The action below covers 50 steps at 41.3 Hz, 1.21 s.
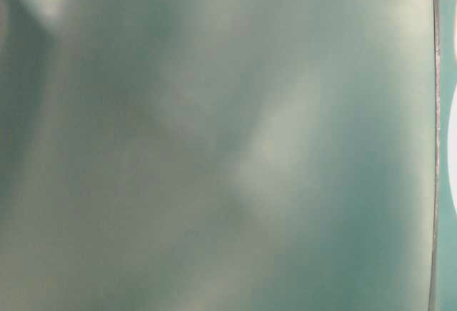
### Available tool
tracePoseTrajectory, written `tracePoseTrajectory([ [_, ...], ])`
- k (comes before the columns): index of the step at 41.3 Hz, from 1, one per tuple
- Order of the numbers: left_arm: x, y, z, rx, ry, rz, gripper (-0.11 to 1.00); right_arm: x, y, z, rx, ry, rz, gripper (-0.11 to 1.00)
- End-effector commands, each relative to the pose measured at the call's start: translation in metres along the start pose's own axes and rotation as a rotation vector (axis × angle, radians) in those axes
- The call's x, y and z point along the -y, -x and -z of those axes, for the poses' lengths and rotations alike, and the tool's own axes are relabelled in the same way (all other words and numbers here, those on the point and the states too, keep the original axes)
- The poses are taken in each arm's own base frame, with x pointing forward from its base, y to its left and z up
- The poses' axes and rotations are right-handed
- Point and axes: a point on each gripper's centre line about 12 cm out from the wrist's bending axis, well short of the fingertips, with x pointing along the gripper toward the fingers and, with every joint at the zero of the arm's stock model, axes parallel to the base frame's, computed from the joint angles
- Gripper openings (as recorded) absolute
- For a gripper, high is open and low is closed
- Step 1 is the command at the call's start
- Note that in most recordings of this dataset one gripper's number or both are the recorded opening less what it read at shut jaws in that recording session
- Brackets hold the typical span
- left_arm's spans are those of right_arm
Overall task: Scoop the yellow hexagonal prism block from the bowl with a spoon using the right arm.
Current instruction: 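Lift the spoon and carry it over the white bowl, then lower the spoon bowl into the white bowl near the yellow block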
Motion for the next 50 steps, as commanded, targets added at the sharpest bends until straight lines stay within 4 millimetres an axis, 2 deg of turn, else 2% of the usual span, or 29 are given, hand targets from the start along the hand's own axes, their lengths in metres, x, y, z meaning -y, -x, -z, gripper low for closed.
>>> tracePoseTrajectory([
  [1, 0.000, -0.002, -0.009, 0.023, -0.001, -0.001, 0.00, 0.004, -0.008, -0.022, -0.022, -0.013, 0.005, 0.26],
  [13, 0.000, -0.002, -0.010, 0.026, -0.002, -0.001, 0.00, 0.022, -0.028, -0.065, -0.145, -0.030, 0.014, 0.26],
  [24, 0.000, -0.001, -0.010, 0.029, -0.002, -0.001, 0.00, 0.043, -0.039, -0.089, -0.275, -0.102, 0.021, 0.26],
  [34, 0.000, -0.001, -0.010, 0.029, -0.003, -0.001, 0.00, 0.056, -0.056, -0.097, -0.435, -0.151, -0.002, 0.26],
  [44, 0.000, -0.001, -0.010, 0.029, -0.002, -0.001, 0.00, 0.057, -0.075, -0.096, -0.594, -0.118, -0.044, 0.26],
  [50, 0.000, -0.001, -0.010, 0.029, -0.003, -0.001, 0.00, 0.059, -0.082, -0.099, -0.623, -0.104, -0.041, 0.26],
])
